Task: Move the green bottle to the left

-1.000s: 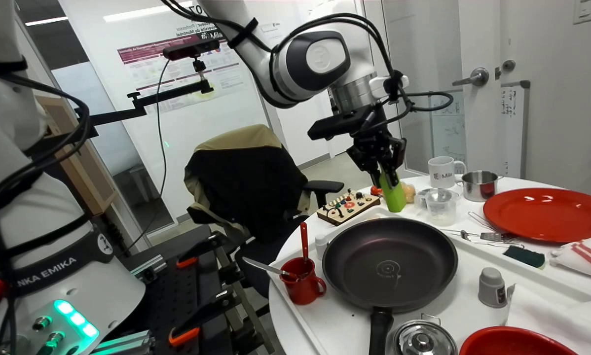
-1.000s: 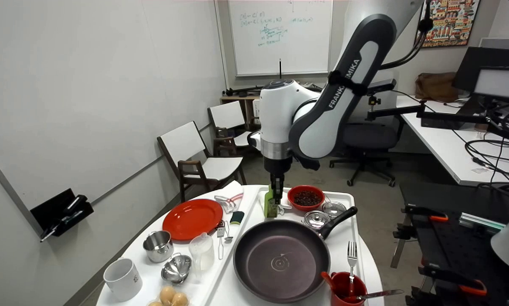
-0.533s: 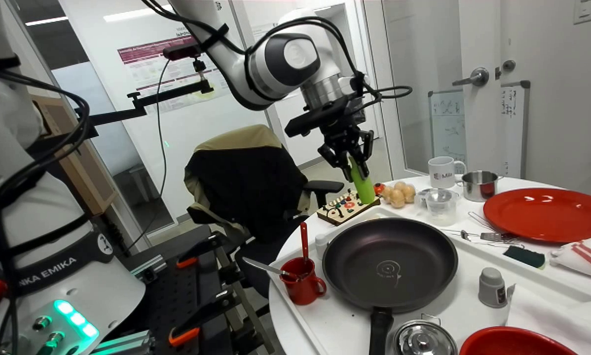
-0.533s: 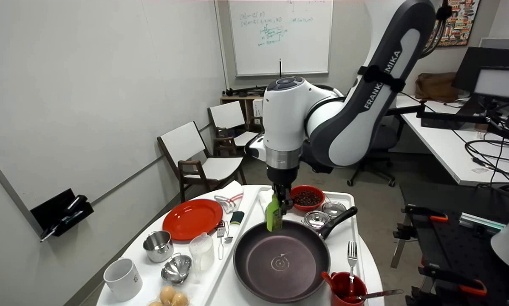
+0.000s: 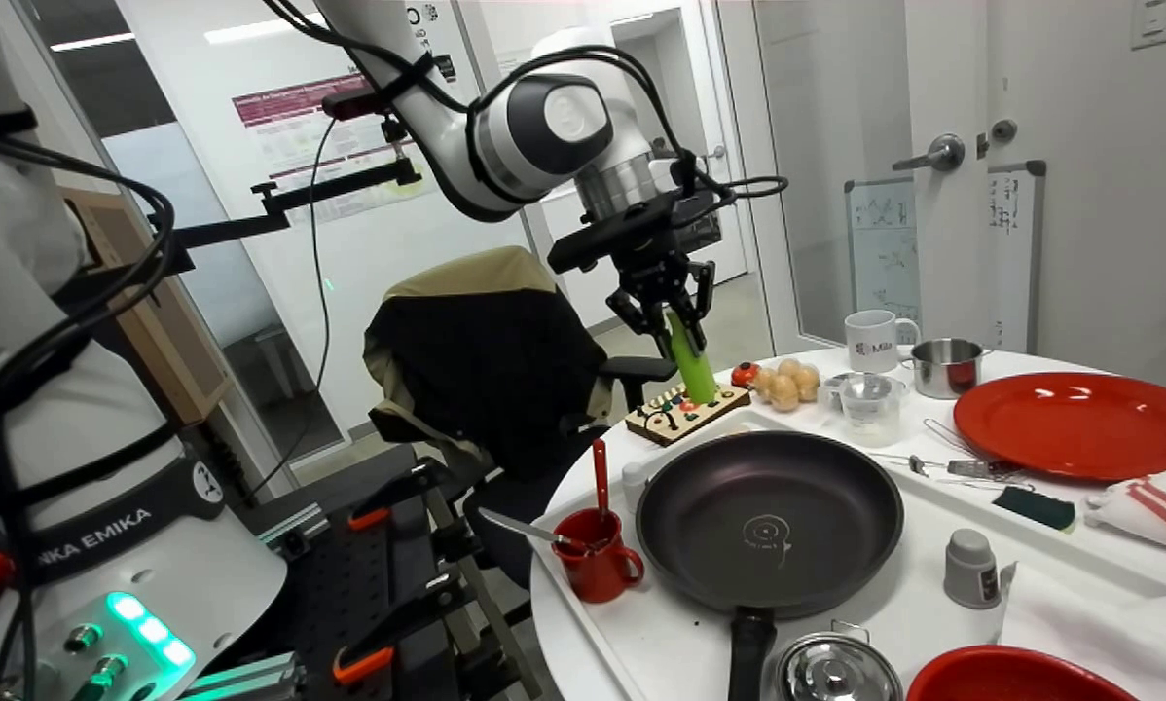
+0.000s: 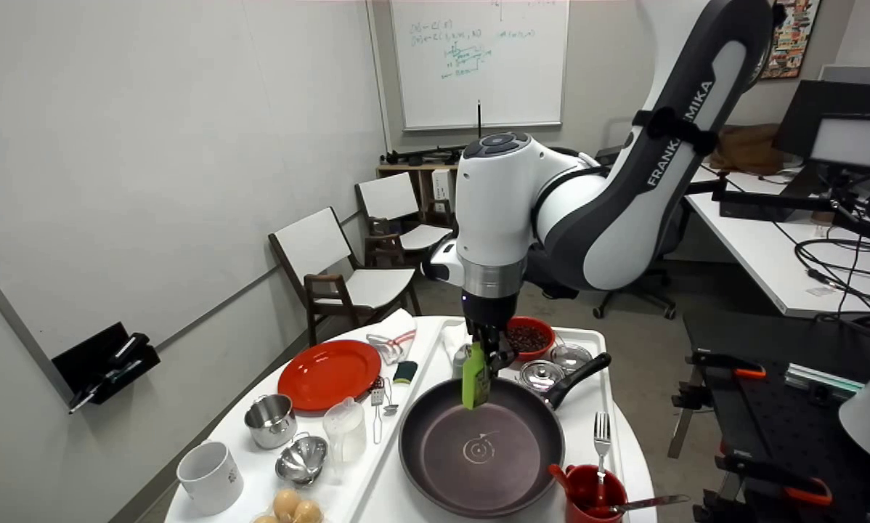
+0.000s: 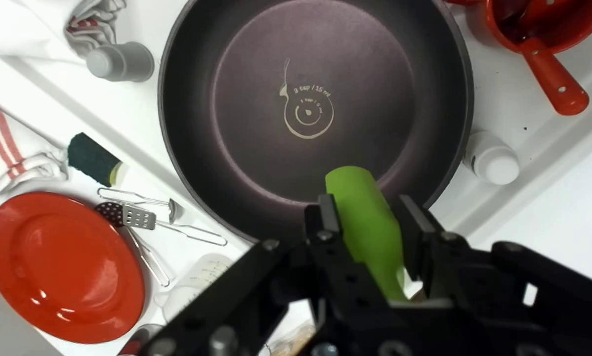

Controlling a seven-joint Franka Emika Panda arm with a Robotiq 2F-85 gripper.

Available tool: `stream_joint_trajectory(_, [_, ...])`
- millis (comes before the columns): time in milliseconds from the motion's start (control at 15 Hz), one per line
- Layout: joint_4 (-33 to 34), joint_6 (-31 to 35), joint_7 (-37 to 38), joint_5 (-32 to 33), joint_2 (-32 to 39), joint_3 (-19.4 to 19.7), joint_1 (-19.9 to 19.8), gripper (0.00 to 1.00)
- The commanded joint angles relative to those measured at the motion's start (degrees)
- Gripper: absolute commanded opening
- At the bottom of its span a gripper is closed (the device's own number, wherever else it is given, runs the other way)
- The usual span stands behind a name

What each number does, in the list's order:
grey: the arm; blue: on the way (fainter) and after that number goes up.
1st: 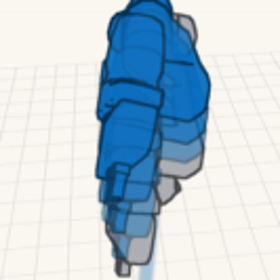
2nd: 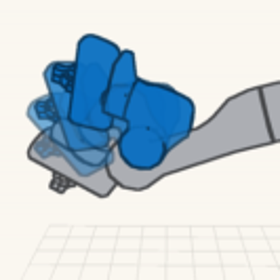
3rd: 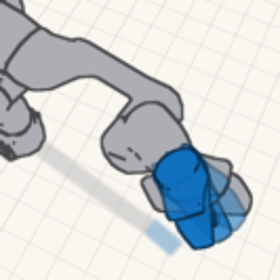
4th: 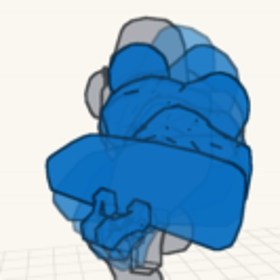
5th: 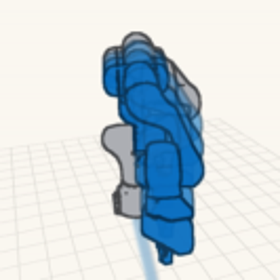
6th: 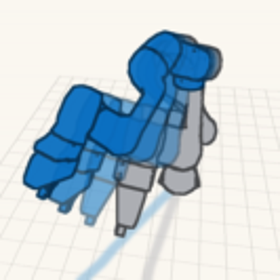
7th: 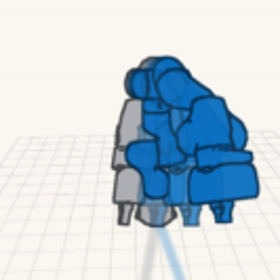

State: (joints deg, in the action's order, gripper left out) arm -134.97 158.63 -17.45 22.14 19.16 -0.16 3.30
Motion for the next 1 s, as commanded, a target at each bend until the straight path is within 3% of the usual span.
stream_joint_trajectory(0, [0.05,-0.14,-0.03,0.01,-0.04,-0.19,-0.2,0.32])
stream_joint_trajectory(400, [0.05,-0.14,-0.03,0.01,-0.04,-0.19,-0.2,0.32])
stream_joint_trajectory(467, [0.05,-0.14,-0.03,0.01,-0.04,-0.19,-0.2,0.08])
stream_joint_trajectory(933, [3.87,0.98,-5.84,-3.01,5.88,-4.11,-2.56,0.08])
